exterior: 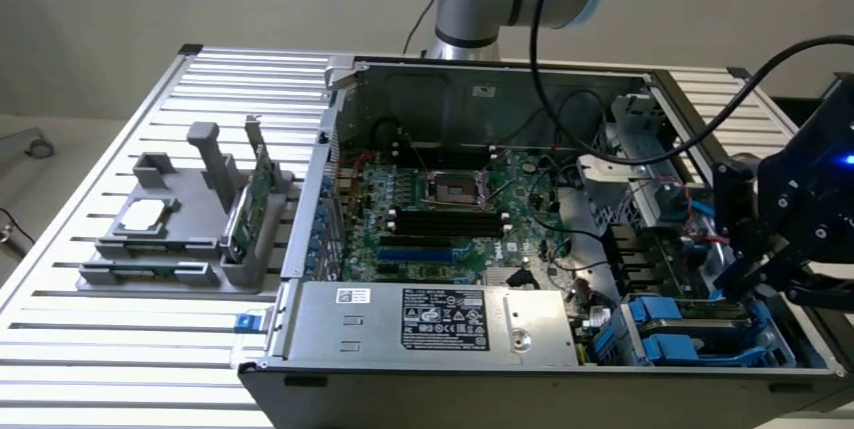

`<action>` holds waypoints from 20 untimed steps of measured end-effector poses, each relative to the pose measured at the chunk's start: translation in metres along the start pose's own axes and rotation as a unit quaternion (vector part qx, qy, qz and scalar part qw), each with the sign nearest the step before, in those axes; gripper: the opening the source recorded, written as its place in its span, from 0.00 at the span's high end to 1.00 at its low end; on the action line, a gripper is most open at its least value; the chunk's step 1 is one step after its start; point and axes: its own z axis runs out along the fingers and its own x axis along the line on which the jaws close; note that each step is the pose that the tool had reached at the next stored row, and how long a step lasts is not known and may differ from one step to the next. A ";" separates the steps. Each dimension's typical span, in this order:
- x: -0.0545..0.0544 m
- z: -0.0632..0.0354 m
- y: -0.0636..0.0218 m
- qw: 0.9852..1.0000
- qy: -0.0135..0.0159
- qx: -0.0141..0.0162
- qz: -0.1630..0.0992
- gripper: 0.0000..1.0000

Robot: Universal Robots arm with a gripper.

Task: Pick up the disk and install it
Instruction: 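Insert the first disk wire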

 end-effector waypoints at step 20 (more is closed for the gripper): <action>0.000 0.0067 -0.0010 0.991 -0.005 0.001 0.132 0.83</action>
